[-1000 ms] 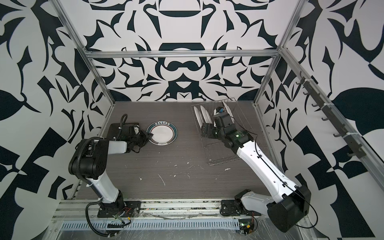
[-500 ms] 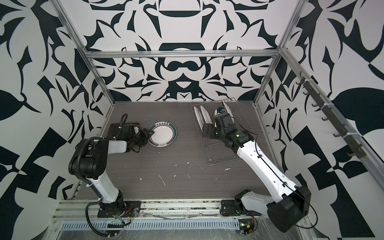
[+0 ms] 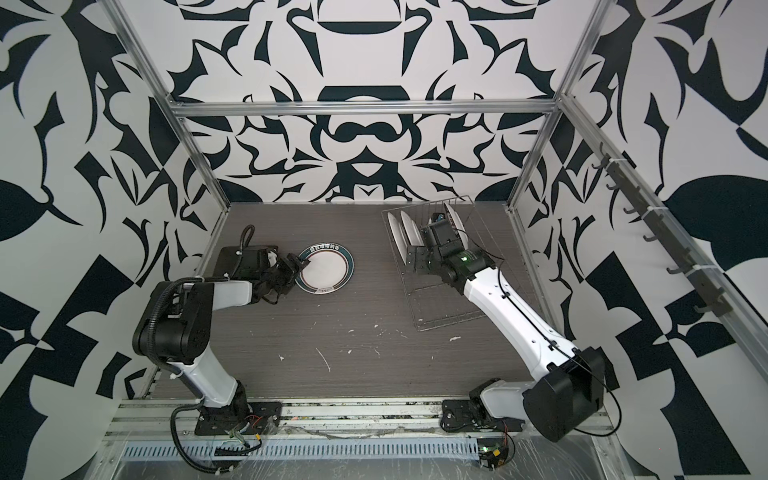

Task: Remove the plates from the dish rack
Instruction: 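Lower the right gripper into the rack onto the red-text plate's rim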

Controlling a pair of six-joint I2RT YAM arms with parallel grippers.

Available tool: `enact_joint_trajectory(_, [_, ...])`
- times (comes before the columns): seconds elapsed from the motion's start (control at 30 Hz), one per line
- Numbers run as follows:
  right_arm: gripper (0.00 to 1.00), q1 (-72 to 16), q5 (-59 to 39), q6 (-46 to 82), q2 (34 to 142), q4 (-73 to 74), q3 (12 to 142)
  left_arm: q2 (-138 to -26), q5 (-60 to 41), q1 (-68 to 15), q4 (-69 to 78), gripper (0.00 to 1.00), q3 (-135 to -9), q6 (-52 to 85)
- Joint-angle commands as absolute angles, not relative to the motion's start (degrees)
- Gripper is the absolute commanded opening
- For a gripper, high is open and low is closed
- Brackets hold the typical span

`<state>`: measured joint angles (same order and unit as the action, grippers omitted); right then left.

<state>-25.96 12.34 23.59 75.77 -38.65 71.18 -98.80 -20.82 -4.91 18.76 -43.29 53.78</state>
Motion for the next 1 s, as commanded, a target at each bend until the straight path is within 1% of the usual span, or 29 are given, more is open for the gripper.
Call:
enact_joint_trajectory(0.0, [0.97, -25.8, 15.1, 21.2, 76.5, -39.7, 74.7, -96.1, -19.8, -5.2, 16.2, 0.84, -41.9, 52.9])
enact_joint_trajectory(0.03, [0.97, -25.9, 15.0, 21.0, 76.8, -39.8, 75.3, -95.8, -19.9, -5.3, 16.0, 0.84, -41.6, 52.8])
enact_joint_trajectory(0.07, [0.97, -25.9, 15.4, 20.6, 77.2, -40.0, 75.9, -95.3, -20.0, -5.3, 15.8, 0.88, -41.3, 52.8])
enact_joint_trajectory(0.1, [0.97, -25.9, 16.0, 20.3, 77.5, -40.4, 76.6, -94.8, -19.9, -5.3, 15.6, 0.89, -41.1, 52.8])
enact_joint_trajectory(0.2, [0.97, -25.8, 18.3, 19.4, 78.1, -41.0, 78.3, -92.7, -19.2, -5.4, 14.6, 0.9, -40.2, 52.4])
enact_joint_trajectory(0.33, [0.97, -25.9, 19.1, 18.1, 79.3, -41.5, 80.1, -89.6, -18.4, -6.0, 13.1, 0.91, -39.3, 51.8])
enact_joint_trajectory(0.5, [0.96, -25.8, 26.7, 12.6, 81.6, -42.5, 82.4, -86.2, -18.6, -7.0, 11.9, 0.91, -38.3, 51.2])
enact_joint_trajectory(0.6, [0.91, -25.6, 32.8, 8.9, 84.4, -44.5, 85.2, -84.5, -18.6, -7.5, 11.1, 0.91, -37.9, 51.0])
enact_joint_trajectory(0.7, [0.83, -24.8, 36.7, 6.2, 88.3, -47.2, 88.9, -82.9, -18.6, -7.7, 10.4, 0.91, -37.6, 50.7])
enact_joint_trajectory(0.77, [0.79, -23.4, 36.1, 3.9, 90.8, -48.2, 91.0, -81.8, -18.7, -7.7, 10.3, 0.91, -37.3, 50.7])
enact_joint_trajectory(0.97, [0.74, -20.6, 37.1, -0.2, 97.3, -48.3, 95.7, -80.7, -20.1, -8.1, 10.1, 0.92, -37.7, 50.8])
